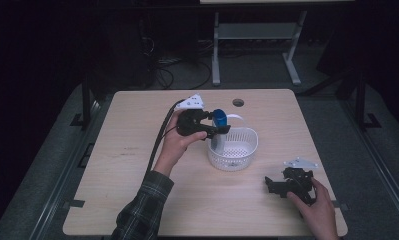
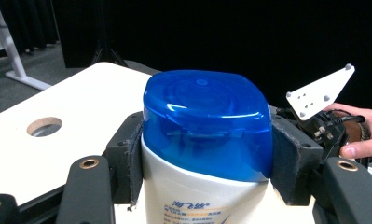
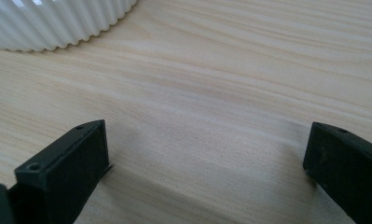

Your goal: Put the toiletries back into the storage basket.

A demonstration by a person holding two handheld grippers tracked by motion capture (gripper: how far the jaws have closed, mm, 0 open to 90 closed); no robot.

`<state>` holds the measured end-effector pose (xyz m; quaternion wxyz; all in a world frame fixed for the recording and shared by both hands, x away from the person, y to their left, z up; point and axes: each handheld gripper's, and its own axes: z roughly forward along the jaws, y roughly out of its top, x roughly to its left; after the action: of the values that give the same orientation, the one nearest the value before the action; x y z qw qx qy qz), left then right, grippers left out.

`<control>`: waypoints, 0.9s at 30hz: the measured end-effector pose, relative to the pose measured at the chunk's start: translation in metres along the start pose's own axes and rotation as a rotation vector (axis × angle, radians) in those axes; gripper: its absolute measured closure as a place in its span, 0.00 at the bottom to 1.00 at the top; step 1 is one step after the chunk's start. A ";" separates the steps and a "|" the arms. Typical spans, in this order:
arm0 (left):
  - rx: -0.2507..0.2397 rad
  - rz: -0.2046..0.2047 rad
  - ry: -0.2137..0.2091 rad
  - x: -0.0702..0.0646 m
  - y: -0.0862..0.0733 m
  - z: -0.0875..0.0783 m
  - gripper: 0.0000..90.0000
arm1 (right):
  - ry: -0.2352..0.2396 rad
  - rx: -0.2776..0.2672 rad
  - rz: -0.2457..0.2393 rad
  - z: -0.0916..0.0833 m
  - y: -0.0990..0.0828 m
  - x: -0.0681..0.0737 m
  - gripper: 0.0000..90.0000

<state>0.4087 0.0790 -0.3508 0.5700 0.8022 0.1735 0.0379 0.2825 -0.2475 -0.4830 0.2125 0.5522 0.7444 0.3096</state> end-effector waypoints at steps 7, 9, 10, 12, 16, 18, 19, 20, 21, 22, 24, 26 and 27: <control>0.015 -0.003 0.002 0.002 -0.008 0.003 0.41 | 0.001 0.000 -0.001 0.000 0.000 0.000 0.00; 0.019 -0.005 0.002 0.002 -0.012 0.004 0.41 | 0.001 -0.001 -0.003 0.000 0.000 0.000 0.00; 0.021 -0.008 0.002 0.002 -0.013 0.005 0.41 | 0.002 -0.001 0.000 0.000 0.000 0.000 0.00; 0.025 -0.009 0.002 0.003 -0.015 0.005 0.41 | 0.001 -0.001 -0.001 0.000 0.000 0.000 0.00; 0.028 -0.014 0.004 0.004 -0.020 0.006 0.41 | 0.001 0.000 -0.002 0.000 0.000 0.000 0.00; 0.030 -0.015 0.005 0.004 -0.022 0.006 0.41 | 0.001 0.000 -0.001 0.000 0.000 0.000 0.00; 0.035 -0.015 0.004 0.005 -0.024 0.007 0.41 | 0.001 0.000 -0.001 0.000 0.000 0.000 0.00; 0.035 -0.015 0.004 0.005 -0.024 0.007 0.41 | 0.001 -0.001 -0.001 0.000 0.000 0.000 0.00; 0.037 -0.016 0.004 0.005 -0.025 0.007 0.41 | 0.001 -0.001 -0.001 0.000 0.000 0.000 0.00; 0.039 -0.017 0.005 0.005 -0.026 0.008 0.41 | 0.001 0.000 -0.001 0.000 0.000 0.000 0.00; 0.044 -0.017 0.005 0.006 -0.028 0.009 0.41 | 0.001 0.000 -0.001 0.000 0.000 0.000 0.00; 0.044 -0.019 0.006 0.006 -0.029 0.009 0.41 | 0.001 0.000 -0.001 0.000 0.000 0.000 0.00; 0.046 -0.020 0.007 0.006 -0.030 0.009 0.41 | 0.001 -0.001 -0.002 0.000 0.000 0.000 0.00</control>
<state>0.4094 0.0811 -0.3830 0.5512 0.8131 0.1845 0.0309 0.2827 -0.2475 -0.4832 0.2127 0.5512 0.7449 0.3099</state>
